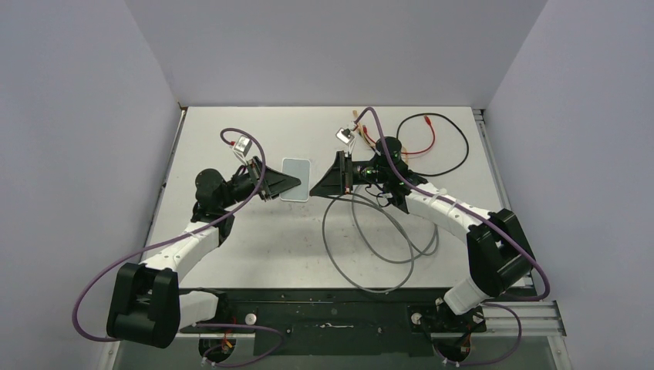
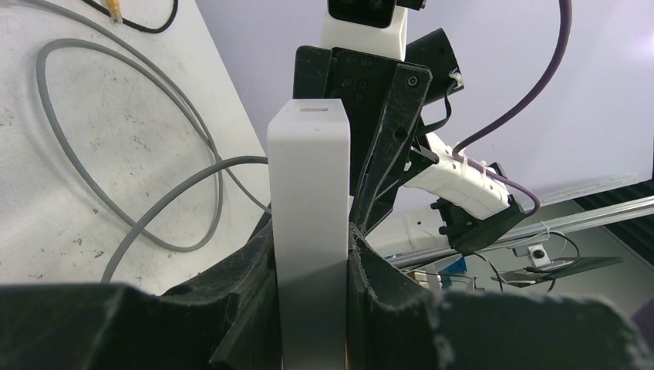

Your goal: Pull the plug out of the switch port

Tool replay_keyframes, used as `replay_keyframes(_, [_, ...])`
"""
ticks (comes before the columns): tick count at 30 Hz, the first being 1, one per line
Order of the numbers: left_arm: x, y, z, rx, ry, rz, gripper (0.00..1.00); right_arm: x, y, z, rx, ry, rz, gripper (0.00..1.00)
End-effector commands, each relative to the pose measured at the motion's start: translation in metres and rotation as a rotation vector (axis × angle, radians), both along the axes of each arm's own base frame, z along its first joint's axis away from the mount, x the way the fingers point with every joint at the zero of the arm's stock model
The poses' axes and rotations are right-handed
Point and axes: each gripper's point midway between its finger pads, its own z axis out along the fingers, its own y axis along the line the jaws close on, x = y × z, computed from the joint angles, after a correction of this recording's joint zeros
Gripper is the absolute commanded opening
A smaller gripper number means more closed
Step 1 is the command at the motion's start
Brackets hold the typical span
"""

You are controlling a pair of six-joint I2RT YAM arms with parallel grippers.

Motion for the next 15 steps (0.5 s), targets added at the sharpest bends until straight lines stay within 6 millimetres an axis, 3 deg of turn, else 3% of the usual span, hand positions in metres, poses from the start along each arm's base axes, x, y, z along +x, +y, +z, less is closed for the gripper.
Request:
replay_keyframes(1, [0.0030, 0.0027, 0.0156, -0.025, -0.076, 0.024, 0.00, -0.0062, 0.0037, 0.0068, 0.039, -0.049, 0.042, 0.34])
replay_keyframes(15, [0.0015, 0.0037, 0.0121, -0.026, -0.069, 0.035, 0.00, -0.0123, 0.0069, 0.0047, 0.037, -0.041, 0.065, 0.24])
